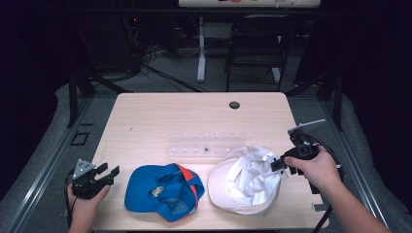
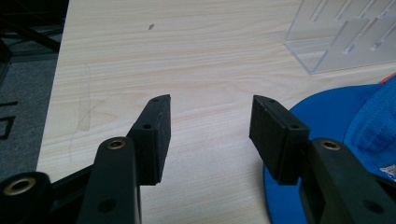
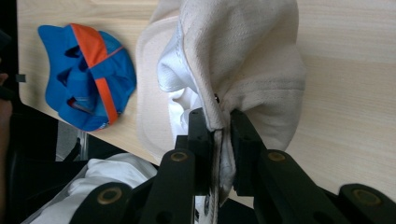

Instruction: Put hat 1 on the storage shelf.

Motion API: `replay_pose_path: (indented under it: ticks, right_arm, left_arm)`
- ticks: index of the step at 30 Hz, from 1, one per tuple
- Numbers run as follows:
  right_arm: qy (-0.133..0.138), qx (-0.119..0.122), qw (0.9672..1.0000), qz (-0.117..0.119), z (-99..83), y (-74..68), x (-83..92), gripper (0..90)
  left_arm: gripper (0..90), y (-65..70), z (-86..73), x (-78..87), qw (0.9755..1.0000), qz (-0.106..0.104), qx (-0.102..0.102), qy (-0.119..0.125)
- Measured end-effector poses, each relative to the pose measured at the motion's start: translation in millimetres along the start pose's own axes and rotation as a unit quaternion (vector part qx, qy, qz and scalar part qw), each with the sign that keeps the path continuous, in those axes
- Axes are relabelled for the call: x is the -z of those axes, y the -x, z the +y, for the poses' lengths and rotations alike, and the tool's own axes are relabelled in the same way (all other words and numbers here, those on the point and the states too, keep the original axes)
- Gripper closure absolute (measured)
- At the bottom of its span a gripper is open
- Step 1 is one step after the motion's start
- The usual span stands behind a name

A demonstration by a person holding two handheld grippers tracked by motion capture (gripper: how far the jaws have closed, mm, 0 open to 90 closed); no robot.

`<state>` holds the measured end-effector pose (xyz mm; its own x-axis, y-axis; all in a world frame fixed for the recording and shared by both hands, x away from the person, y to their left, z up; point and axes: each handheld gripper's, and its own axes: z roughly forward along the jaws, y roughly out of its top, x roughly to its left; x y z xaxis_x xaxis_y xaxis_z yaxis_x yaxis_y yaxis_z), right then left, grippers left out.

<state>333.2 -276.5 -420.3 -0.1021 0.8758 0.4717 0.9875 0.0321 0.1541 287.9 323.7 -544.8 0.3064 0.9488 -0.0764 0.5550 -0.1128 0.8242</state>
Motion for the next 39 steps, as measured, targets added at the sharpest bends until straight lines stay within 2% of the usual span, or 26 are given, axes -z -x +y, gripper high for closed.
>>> replay_pose_path:
  ticks: [2, 3, 8, 11, 12, 13, 14, 17, 18, 19, 23, 26, 33, 34, 35, 36, 39]
  right_arm:
    - [-0.005, 0.006, 0.9999, 0.011, 1.5, -1.8, 2.4, 81.3]
    - [0.003, 0.002, 0.9999, 0.012, 1.3, -3.8, 2.3, 81.3]
    - [0.004, -0.005, 0.9996, 0.029, 3.0, -9.4, 6.2, 81.3]
    - [-0.003, -0.011, 0.9988, 0.049, 5.5, -16.0, 11.7, 81.3]
    - [-0.003, -0.011, 0.9988, 0.049, 5.5, -16.0, 11.7, 81.3]
    - [-0.014, -0.002, 0.9981, 0.059, 7.8, -18.4, 16.0, 81.3]
    - [-0.006, -0.013, 0.9976, 0.067, 8.0, -21.6, 16.8, 81.3]
    - [-0.012, -0.009, 0.9973, 0.072, 10.4, -25.3, 21.2, 81.3]
    - [-0.014, -0.015, 0.9964, 0.082, 12.1, -29.9, 24.5, 81.3]
    - [-0.02, -0.008, 0.9963, 0.083, 13.2, -30.0, 25.9, 81.3]
    - [-0.011, -0.018, 0.9955, 0.092, 14.2, -35.3, 29.2, 81.3]
    - [-0.013, -0.021, 0.9951, 0.096, 15.0, -36.8, 31.7, 81.4]
    - [-0.016, -0.025, 0.9914, 0.127, 15.9, -38.7, 39.5, 81.4]
    - [-0.006, -0.014, 0.9895, 0.144, 16.2, -37.5, 41.9, 81.4]
    - [-0.006, -0.014, 0.9895, 0.144, 16.2, -37.5, 41.9, 81.4]
    - [0.005, -0.026, 0.9872, 0.157, 15.9, -38.8, 43.9, 81.4]
    - [0.01, -0.025, 0.9849, 0.171, 16.5, -37.5, 47.5, 81.4]
  left_arm:
    - [49.0, -0.1, 0.0, 0.1, 1.0, 0.0, 0.0, 0.0]
    - [49.0, -0.2, -0.1, 0.1, 1.0, 0.0, 0.002, 0.001]
    - [49.0, -0.6, -0.1, 0.1, 1.0, -0.001, 0.003, 0.003]
    - [49.0, -0.7, 0.1, 0.0, 1.0, -0.003, 0.002, 0.003]
    - [49.0, -0.7, 0.1, 0.0, 1.0, -0.003, 0.002, 0.002]
    - [49.0, -0.7, 0.1, 0.0, 1.0, -0.004, 0.002, 0.003]
    - [49.0, -0.7, 0.1, 0.0, 1.0, -0.004, 0.002, 0.003]
    - [49.0, -0.6, 0.0, -0.1, 1.0, -0.004, 0.002, 0.005]
    - [49.0, -0.6, 0.0, -0.1, 1.0, -0.004, 0.002, 0.005]
    - [49.0, -0.7, 0.0, -0.2, 1.0, -0.004, 0.002, 0.005]
    - [49.0, -0.8, 0.1, 0.0, 1.0, -0.003, 0.002, 0.005]
    - [48.9, -0.8, 0.1, 0.1, 1.0, -0.003, 0.002, 0.005]
    - [48.7, -0.2, 0.3, 0.0, 1.0, -0.003, 0.0, 0.001]
    - [48.7, 0.5, 0.3, -0.3, 1.0, -0.003, 0.0, 0.0]
    - [48.7, 0.8, 0.3, -0.4, 1.0, -0.004, 0.0, 0.0]
    - [48.7, 1.4, -0.2, -1.4, 1.0, -0.005, 0.0, 0.007]
    - [48.8, 1.6, -0.2, -1.5, 1.0, -0.005, 0.0, 0.006]
